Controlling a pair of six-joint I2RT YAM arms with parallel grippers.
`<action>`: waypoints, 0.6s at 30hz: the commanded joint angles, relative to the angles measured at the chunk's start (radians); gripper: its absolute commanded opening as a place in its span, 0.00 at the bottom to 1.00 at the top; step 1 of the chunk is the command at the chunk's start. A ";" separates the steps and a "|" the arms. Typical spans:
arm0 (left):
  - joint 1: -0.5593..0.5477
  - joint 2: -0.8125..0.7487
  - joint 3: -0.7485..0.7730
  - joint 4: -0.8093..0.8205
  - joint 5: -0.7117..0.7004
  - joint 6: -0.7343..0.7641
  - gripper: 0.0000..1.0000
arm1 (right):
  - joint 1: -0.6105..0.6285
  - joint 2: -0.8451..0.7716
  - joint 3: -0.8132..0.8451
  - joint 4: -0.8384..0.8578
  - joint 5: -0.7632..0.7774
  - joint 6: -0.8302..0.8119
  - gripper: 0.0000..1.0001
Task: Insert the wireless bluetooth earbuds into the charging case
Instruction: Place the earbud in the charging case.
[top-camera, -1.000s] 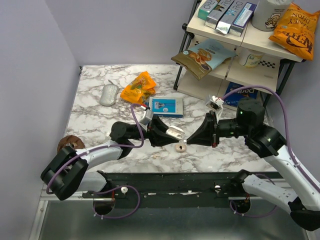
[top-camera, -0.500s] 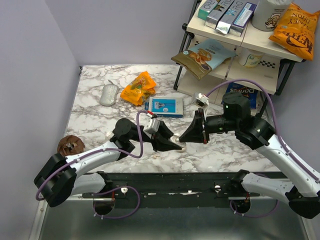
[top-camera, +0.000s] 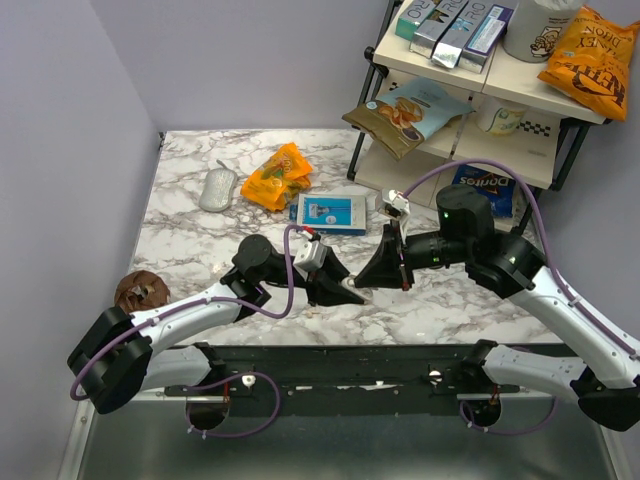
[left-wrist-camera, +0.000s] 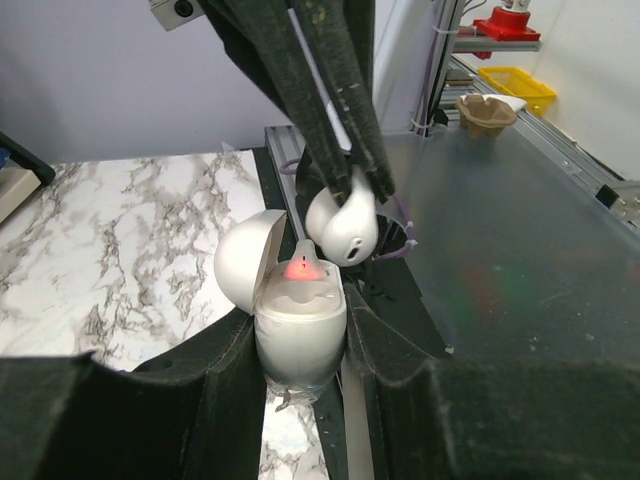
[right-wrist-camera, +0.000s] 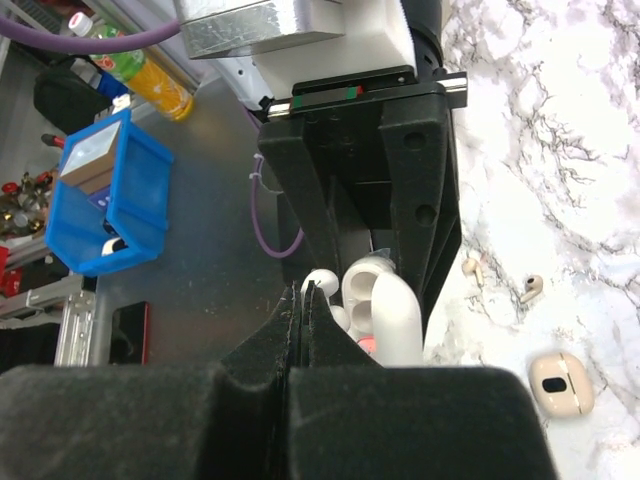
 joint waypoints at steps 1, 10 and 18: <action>-0.014 -0.006 0.025 0.024 0.018 0.020 0.00 | 0.008 0.002 0.006 -0.025 0.039 -0.017 0.01; -0.024 -0.015 0.021 0.033 0.002 0.017 0.00 | 0.009 0.000 -0.008 -0.016 0.050 -0.018 0.01; -0.024 -0.018 0.019 0.043 -0.024 0.024 0.00 | 0.008 -0.007 -0.029 -0.016 0.059 -0.020 0.01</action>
